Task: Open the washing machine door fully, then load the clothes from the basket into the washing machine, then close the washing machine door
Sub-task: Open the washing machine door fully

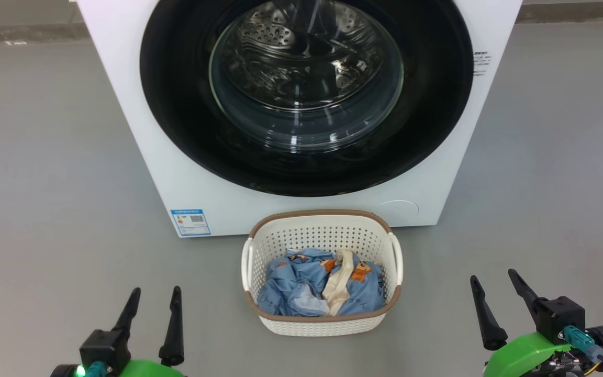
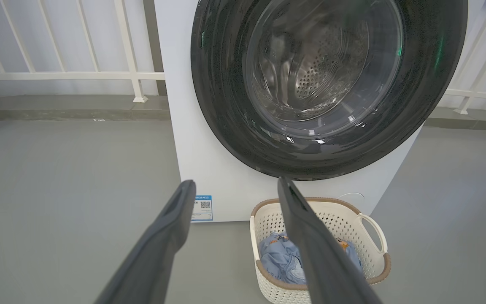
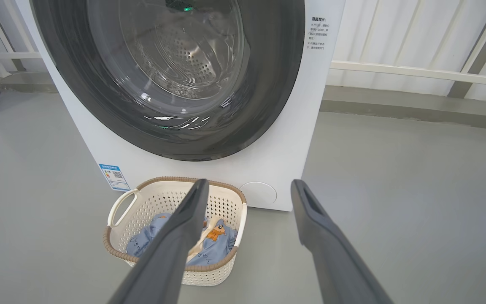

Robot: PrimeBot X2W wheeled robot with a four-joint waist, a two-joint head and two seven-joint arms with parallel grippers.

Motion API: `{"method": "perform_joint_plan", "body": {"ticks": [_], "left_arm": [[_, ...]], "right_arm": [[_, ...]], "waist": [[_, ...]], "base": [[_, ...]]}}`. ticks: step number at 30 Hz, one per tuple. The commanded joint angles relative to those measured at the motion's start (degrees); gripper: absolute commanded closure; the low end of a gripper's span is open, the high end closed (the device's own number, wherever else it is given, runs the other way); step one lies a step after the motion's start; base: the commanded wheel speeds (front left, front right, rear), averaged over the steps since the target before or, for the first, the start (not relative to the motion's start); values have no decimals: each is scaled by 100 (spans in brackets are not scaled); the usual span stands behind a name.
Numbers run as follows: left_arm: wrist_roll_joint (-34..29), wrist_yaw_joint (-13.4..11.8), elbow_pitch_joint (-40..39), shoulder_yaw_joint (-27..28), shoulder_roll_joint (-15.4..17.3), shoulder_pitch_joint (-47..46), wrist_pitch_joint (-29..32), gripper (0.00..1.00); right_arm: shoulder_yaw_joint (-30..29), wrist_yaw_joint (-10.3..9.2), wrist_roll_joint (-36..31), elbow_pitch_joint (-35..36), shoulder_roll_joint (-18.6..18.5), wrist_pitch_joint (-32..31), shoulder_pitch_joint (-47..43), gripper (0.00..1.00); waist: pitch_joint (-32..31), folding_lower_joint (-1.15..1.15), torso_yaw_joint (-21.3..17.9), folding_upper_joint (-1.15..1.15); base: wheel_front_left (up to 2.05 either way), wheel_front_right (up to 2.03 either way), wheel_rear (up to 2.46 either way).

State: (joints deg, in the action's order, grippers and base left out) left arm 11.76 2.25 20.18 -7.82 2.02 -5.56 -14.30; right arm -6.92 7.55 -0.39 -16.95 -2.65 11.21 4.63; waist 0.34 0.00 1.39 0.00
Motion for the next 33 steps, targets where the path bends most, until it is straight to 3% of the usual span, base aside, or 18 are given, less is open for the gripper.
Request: {"method": "perform_joint_plan", "body": {"ticks": [1,24,33], "left_arm": [[-18,-40,-111,164,86,-277,-70,0],[0,-13,-200,181,86,-384,-70,0],[-74,-10,-189,180,87,-360,-70,0]], "right_arm": [[121,-6,44,165,-30,60,188,0],[109,-6,113,137,-26,117,315,0],[117,-6,130,114,-25,136,328,0]], "waist": [[3,0,-1,0],[174,0,-35,0],[178,0,-45,0]], "base": [[94,94,-187],[119,119,-238],[66,66,-131]]}}
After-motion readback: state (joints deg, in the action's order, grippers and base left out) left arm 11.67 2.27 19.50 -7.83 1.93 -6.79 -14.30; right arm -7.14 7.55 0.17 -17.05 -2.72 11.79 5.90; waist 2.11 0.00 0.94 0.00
